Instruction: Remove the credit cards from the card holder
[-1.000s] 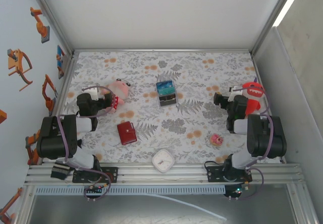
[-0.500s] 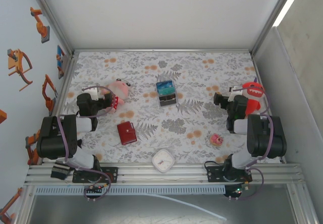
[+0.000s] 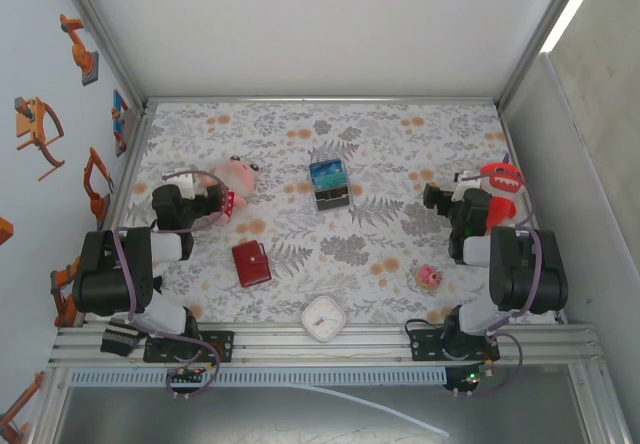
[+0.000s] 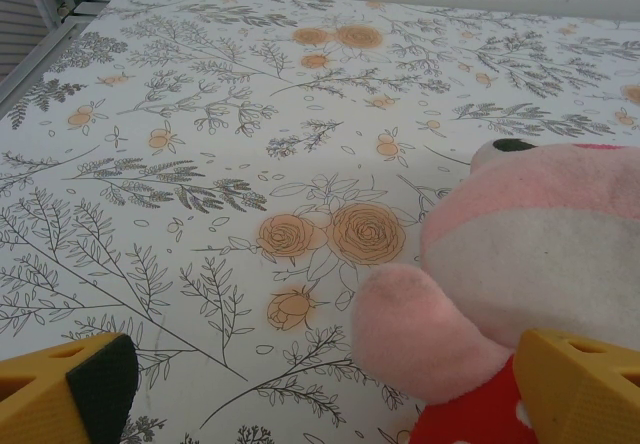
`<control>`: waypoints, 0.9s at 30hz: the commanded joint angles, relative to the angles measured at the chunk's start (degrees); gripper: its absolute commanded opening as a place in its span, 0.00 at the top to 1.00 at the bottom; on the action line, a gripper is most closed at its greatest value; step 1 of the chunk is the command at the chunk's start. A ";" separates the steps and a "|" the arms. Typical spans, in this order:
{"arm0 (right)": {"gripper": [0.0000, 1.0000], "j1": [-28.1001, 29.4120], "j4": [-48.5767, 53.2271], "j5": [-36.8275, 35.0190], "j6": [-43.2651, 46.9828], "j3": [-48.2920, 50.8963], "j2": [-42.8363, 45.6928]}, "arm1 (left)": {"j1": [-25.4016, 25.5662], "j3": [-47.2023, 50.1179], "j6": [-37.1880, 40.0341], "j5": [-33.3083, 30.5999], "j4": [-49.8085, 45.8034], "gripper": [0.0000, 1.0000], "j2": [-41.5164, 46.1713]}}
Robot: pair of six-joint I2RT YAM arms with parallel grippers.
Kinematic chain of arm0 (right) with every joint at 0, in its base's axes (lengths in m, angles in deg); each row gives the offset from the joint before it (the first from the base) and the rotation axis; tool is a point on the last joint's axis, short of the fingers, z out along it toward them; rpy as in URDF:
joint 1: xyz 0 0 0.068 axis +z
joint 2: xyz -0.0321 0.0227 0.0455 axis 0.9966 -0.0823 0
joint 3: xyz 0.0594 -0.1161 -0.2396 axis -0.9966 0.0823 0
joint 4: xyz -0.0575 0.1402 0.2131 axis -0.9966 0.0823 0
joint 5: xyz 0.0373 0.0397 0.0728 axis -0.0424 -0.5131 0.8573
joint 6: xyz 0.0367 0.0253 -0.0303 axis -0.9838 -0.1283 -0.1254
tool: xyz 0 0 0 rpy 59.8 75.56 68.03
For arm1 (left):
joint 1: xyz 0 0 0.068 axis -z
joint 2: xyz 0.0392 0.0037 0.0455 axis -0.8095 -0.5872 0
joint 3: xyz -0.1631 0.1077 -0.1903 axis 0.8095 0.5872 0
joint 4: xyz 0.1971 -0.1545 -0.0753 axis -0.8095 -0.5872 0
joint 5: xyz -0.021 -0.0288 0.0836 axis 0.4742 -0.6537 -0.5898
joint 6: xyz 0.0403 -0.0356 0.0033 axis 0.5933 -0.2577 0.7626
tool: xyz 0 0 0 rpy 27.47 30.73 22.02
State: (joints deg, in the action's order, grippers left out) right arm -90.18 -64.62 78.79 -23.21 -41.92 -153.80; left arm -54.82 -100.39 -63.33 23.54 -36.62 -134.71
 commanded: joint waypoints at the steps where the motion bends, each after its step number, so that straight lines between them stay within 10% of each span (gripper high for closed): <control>1: 0.01 -0.06 -0.92 -0.87 -0.37 -0.41 -0.13 | 0.16 0.06 -0.17 0.65 -0.15 0.03 0.40; 27: 0.01 0.10 16.57 -6.27 -3.41 -2.36 15.43 | 4.34 -5.12 -5.48 -9.85 -28.18 0.03 22.57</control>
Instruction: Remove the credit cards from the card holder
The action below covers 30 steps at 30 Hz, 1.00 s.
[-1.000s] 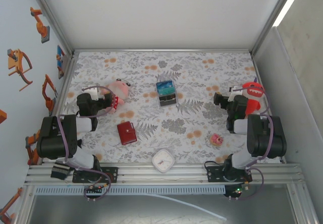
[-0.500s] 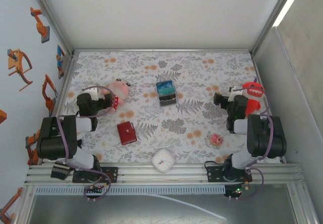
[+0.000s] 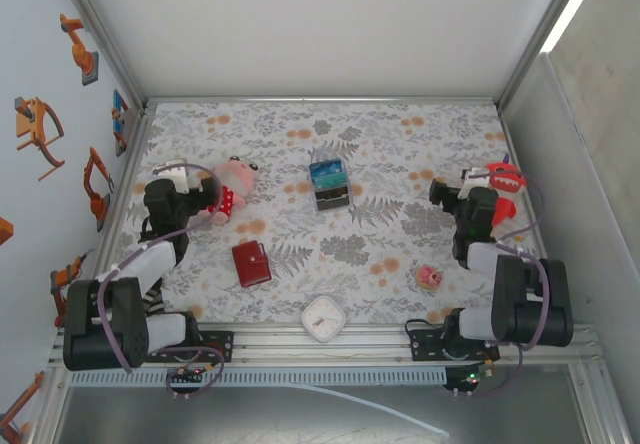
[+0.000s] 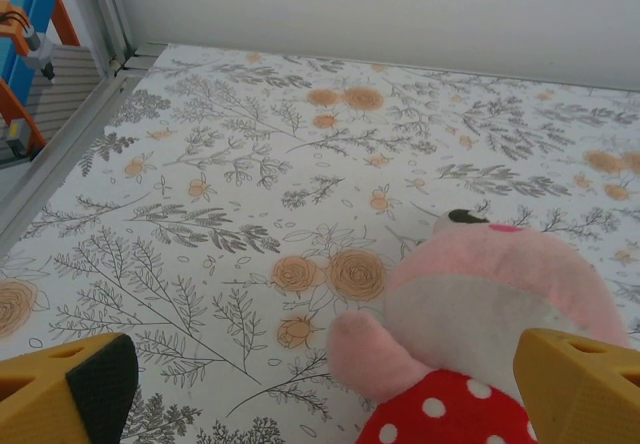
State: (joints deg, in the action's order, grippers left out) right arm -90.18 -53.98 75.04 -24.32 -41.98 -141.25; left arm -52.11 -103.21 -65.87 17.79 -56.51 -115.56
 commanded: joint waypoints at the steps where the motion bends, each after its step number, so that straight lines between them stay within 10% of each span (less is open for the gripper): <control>1: 0.01 0.10 7.56 -2.55 -2.96 -2.72 4.00 | 2.54 -2.68 -3.62 -4.73 -10.68 0.03 5.08; 18: 0.01 16.90 34.03 -19.41 -7.84 -11.11 11.16 | 23.57 -2.77 -25.30 -15.28 -41.16 0.03 26.23; 30: 0.00 25.37 45.90 -25.31 -15.45 -14.91 11.23 | 42.27 -3.98 -43.60 -23.56 -55.52 0.03 21.35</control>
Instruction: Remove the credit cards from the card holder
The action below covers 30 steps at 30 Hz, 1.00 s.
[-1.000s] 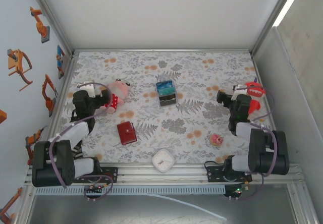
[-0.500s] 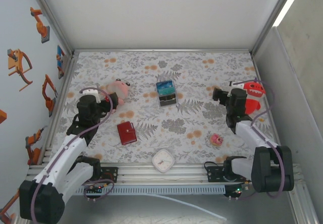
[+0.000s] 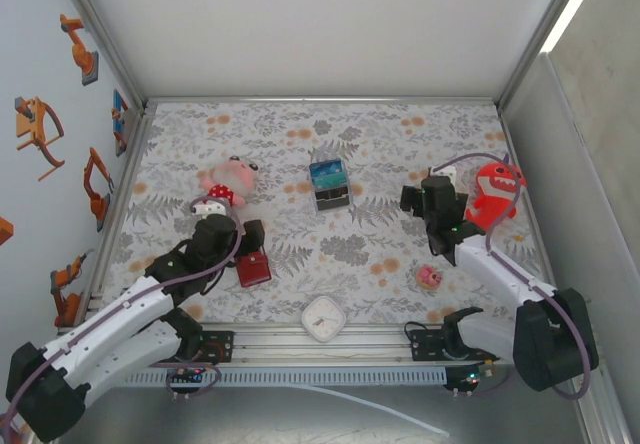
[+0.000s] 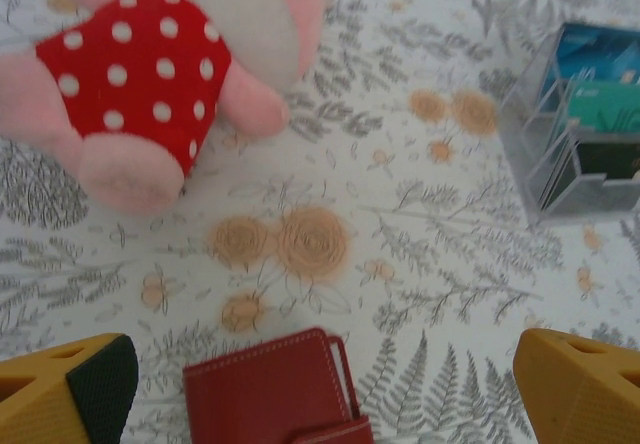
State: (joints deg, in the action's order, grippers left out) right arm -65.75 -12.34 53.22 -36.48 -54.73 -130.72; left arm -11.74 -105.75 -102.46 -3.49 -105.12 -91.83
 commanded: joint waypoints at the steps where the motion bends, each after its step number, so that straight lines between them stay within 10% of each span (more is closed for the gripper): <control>1: 0.01 1.17 4.71 -3.72 -3.70 -2.31 0.62 | 2.51 -1.80 -7.64 -1.86 -7.57 0.03 -3.70; 30: 0.01 2.03 4.01 -4.00 -5.67 -2.02 1.25 | 1.93 -8.31 -7.74 10.63 -8.86 0.03 -28.49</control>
State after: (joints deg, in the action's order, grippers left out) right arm -64.17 -8.78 50.71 -40.89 -55.82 -130.72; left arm -9.51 -112.70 -110.72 5.55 -112.73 -119.21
